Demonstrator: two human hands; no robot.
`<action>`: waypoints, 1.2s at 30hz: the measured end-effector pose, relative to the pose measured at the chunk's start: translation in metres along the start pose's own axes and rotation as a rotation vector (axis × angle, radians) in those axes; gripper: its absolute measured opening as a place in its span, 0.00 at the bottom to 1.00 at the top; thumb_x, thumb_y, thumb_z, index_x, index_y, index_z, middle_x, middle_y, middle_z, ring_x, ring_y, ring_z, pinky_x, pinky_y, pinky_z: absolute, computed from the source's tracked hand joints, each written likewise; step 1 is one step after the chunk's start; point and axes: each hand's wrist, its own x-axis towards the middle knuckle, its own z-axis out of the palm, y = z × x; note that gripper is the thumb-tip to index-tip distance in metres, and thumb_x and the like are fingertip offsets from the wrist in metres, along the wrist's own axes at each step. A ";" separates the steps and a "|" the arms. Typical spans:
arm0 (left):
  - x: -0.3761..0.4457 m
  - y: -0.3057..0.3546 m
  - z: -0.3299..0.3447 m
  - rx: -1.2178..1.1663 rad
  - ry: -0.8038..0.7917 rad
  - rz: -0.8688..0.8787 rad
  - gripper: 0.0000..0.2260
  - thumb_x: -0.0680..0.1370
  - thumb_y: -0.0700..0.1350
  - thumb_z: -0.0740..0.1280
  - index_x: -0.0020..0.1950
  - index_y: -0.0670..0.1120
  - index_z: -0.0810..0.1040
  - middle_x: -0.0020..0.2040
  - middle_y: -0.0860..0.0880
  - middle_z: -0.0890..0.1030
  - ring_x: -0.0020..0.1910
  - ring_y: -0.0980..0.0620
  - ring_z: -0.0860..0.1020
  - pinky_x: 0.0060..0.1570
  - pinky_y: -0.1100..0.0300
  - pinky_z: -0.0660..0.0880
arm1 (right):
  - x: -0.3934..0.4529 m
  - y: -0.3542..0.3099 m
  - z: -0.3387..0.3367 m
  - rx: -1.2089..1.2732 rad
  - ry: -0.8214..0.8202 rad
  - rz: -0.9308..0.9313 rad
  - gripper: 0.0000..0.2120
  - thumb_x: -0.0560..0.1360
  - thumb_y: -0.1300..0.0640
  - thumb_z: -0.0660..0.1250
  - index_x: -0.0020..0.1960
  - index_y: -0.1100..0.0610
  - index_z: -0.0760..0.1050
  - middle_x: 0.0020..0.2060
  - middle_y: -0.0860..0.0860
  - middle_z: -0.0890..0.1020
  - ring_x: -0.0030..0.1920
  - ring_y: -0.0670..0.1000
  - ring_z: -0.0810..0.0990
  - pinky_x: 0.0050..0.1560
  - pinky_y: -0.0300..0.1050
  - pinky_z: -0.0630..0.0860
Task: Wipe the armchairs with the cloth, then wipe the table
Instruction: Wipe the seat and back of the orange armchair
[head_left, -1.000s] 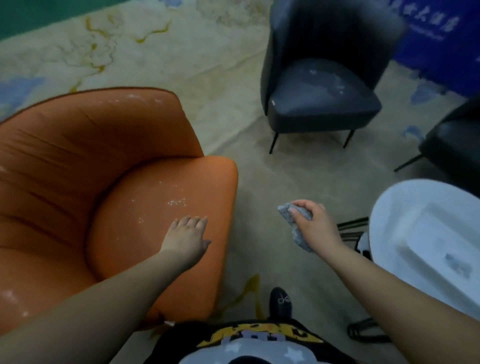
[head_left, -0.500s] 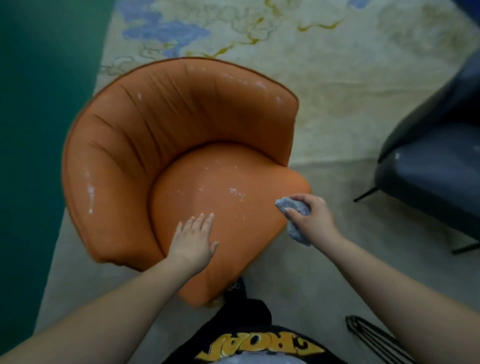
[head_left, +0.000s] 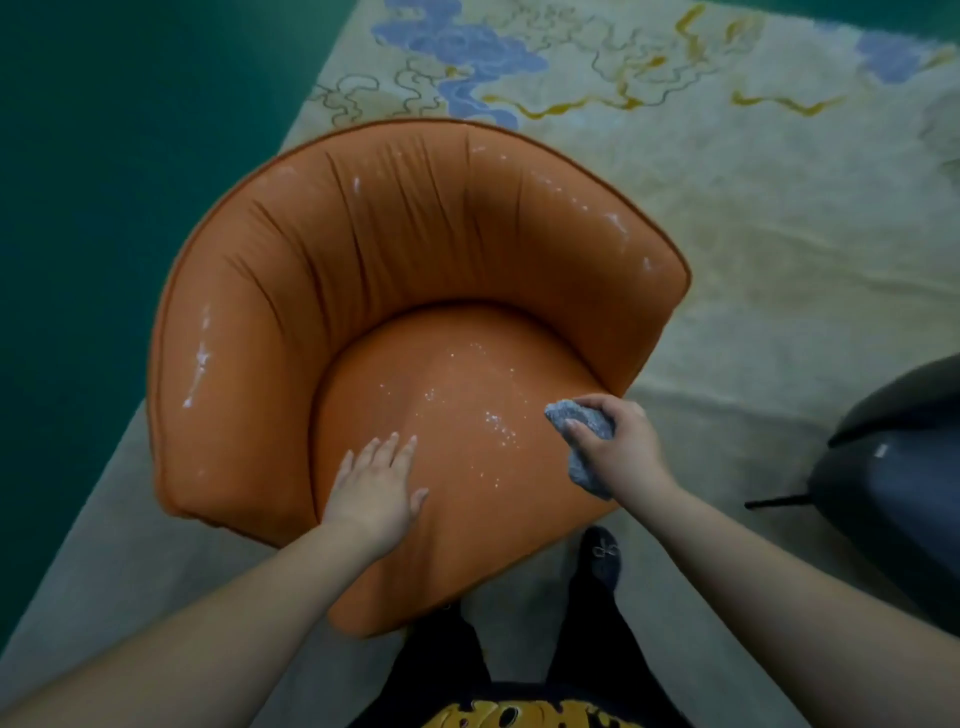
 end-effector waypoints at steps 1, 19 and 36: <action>0.004 0.004 0.004 -0.021 -0.001 -0.041 0.30 0.81 0.59 0.52 0.79 0.52 0.45 0.79 0.49 0.51 0.77 0.48 0.50 0.75 0.49 0.48 | 0.011 0.002 -0.002 -0.020 -0.029 -0.031 0.13 0.72 0.50 0.71 0.56 0.48 0.77 0.54 0.49 0.75 0.53 0.49 0.75 0.57 0.48 0.74; 0.042 0.043 0.135 -0.521 0.138 -0.690 0.30 0.80 0.58 0.57 0.78 0.52 0.50 0.79 0.51 0.51 0.77 0.48 0.50 0.74 0.49 0.51 | 0.134 0.072 0.101 -0.160 -0.524 -0.355 0.19 0.74 0.51 0.70 0.63 0.47 0.73 0.56 0.45 0.73 0.52 0.46 0.74 0.50 0.40 0.69; 0.110 -0.050 0.272 -0.624 0.413 -0.676 0.29 0.78 0.55 0.62 0.77 0.53 0.57 0.79 0.53 0.52 0.76 0.52 0.49 0.69 0.60 0.46 | 0.139 0.114 0.376 -0.241 -0.336 -0.813 0.18 0.76 0.52 0.66 0.66 0.50 0.73 0.58 0.52 0.77 0.55 0.56 0.71 0.58 0.49 0.70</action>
